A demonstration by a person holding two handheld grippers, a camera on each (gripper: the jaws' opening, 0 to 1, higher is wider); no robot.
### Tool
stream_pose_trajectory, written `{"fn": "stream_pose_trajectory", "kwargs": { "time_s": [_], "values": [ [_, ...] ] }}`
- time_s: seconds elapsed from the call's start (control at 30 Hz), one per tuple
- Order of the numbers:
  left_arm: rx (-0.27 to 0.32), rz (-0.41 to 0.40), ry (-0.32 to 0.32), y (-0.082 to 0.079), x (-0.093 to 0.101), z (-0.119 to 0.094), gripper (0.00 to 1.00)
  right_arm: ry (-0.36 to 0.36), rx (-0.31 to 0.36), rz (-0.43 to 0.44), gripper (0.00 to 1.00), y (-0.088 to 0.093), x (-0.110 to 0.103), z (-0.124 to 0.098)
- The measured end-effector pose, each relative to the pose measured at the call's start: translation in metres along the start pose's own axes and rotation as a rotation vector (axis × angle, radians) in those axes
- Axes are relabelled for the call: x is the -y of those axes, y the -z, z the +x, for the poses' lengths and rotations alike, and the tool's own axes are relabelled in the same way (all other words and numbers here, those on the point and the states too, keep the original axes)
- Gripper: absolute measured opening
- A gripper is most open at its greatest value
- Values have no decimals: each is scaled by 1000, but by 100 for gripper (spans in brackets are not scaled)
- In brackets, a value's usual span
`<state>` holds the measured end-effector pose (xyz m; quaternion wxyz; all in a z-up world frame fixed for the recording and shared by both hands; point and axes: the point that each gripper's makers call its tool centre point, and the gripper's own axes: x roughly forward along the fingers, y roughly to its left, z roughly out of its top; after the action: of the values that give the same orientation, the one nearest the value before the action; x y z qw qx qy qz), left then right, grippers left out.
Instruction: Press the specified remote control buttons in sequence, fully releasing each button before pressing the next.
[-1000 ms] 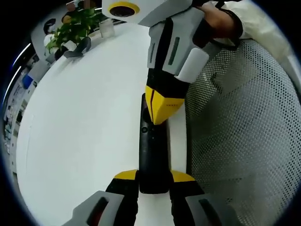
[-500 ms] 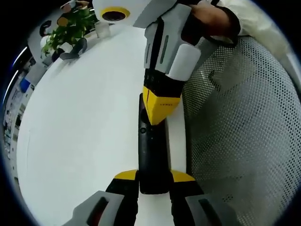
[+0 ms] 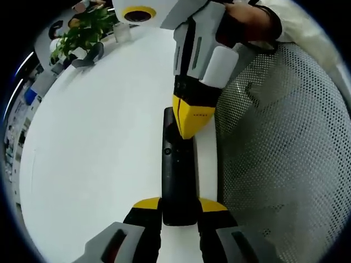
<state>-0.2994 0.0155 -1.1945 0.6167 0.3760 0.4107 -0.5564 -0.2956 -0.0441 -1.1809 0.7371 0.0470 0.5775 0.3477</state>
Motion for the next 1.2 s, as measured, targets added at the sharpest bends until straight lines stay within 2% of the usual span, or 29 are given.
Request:
{"fn": "stream_pose_trajectory", "kwargs": {
  "time_s": [0.63,0.8,1.2],
  "values": [
    [5,4,2,-1,-1,0,23,8,1,8,0,2,3,0],
    [6,8,5,-1,-1,0,23,27,1,-21,0,3,2,1],
    [0,2,15,-1,-1,1,23,0,2,29,0,2,4,-1]
  ]
}}
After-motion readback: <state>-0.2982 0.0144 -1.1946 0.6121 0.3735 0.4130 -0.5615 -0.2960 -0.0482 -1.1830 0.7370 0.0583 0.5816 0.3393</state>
